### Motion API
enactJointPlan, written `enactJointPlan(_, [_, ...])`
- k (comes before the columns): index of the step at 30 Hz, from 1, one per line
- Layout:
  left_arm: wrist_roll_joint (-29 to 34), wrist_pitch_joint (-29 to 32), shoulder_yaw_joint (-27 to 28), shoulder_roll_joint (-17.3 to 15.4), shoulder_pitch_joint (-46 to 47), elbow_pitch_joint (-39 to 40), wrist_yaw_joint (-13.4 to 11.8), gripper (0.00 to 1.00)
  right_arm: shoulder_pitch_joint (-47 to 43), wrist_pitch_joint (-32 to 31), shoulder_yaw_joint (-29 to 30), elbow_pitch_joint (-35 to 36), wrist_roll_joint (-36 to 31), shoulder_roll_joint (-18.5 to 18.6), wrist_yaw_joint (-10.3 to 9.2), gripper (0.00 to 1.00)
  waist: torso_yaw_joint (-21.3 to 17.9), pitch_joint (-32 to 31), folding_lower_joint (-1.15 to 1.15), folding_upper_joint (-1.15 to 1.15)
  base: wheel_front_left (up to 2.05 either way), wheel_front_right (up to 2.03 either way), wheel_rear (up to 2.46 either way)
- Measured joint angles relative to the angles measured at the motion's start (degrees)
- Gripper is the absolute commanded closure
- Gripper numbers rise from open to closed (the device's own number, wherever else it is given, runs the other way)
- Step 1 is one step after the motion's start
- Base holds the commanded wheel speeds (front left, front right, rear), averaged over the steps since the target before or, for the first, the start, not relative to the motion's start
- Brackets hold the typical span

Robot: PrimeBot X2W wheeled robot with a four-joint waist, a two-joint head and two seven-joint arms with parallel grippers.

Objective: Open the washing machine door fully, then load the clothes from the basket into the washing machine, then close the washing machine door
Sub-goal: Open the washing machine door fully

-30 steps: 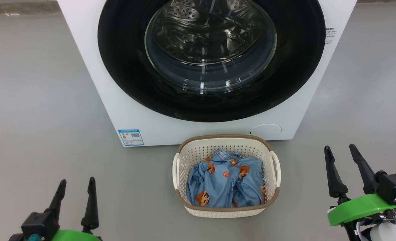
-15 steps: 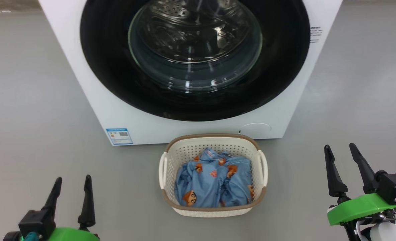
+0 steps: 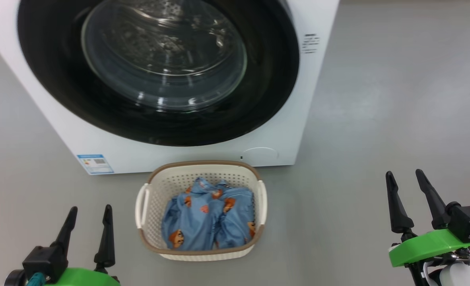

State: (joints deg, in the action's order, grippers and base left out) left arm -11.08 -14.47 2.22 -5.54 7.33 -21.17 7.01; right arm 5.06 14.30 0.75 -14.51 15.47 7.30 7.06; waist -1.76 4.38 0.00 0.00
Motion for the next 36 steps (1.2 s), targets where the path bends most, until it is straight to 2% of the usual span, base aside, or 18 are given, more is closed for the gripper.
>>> enactJointPlan(16, [-1.03, 0.00, 0.02, 1.11, 0.74, 0.08, 0.35, 0.00, 0.02, 0.00, 0.68, -0.03, 0.01, 0.02, 0.00, 0.00, -0.20, 0.45, 0.00, 0.00, 1.02, 1.02, -2.04])
enactJointPlan(31, [-1.09, 0.00, -0.71, 1.16, 0.73, 0.04, 0.46, 0.00, 0.43, 0.00, -0.40, -0.38, 0.11, -0.22, 0.01, 0.00, 0.76, 0.58, 0.00, 0.00, 0.11, 0.11, -0.22])
enactJointPlan(34, [-1.48, 0.00, -1.07, 1.30, 0.71, 0.03, 0.49, 0.00, 1.41, 0.00, -0.42, -0.81, 1.74, -0.63, 0.01, 0.01, 1.09, 0.80, 0.00, 0.00, 0.00, 0.00, 0.00])
enactJointPlan(35, [-1.48, 0.00, -1.19, 1.40, 0.71, 0.02, 0.49, 0.00, 2.03, 0.00, -0.54, -1.10, 2.90, -0.83, 0.01, 0.53, 1.23, 0.87, 0.00, 0.00, 0.00, 0.00, 0.00])
enactJointPlan(36, [-1.51, 0.00, -1.30, 1.48, 0.71, -0.01, 0.49, 0.00, 2.73, 0.00, -0.75, -1.35, 3.34, -0.98, 0.01, 0.64, 1.35, 0.95, 0.00, 0.00, 0.00, 0.00, 0.00])
